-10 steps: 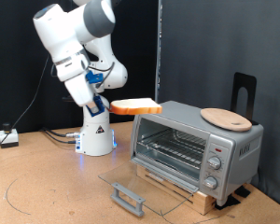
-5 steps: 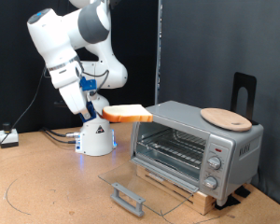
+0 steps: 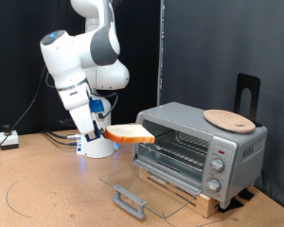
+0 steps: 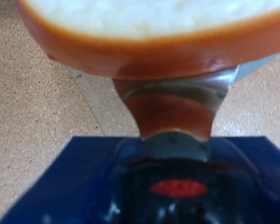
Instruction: Make a piece of toast with the oven
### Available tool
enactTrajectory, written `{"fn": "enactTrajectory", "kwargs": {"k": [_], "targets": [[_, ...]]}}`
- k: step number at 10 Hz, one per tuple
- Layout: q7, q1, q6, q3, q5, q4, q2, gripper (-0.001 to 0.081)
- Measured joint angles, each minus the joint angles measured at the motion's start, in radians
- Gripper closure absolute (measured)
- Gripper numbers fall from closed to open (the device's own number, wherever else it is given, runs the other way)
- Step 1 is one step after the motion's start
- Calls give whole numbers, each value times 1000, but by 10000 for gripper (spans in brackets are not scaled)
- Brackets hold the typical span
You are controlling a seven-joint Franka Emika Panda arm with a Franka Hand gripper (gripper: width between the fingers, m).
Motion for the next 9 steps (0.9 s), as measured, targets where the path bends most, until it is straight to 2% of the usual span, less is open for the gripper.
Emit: {"fn": "enactTrajectory", "kwargs": {"k": [5,7,9], "targets": [[-22,95,85,88,79,-59,-3,412],[-18,135,110,133,103,-90,-31,412],[12,155,137,198,87,-125,-67,412]]}}
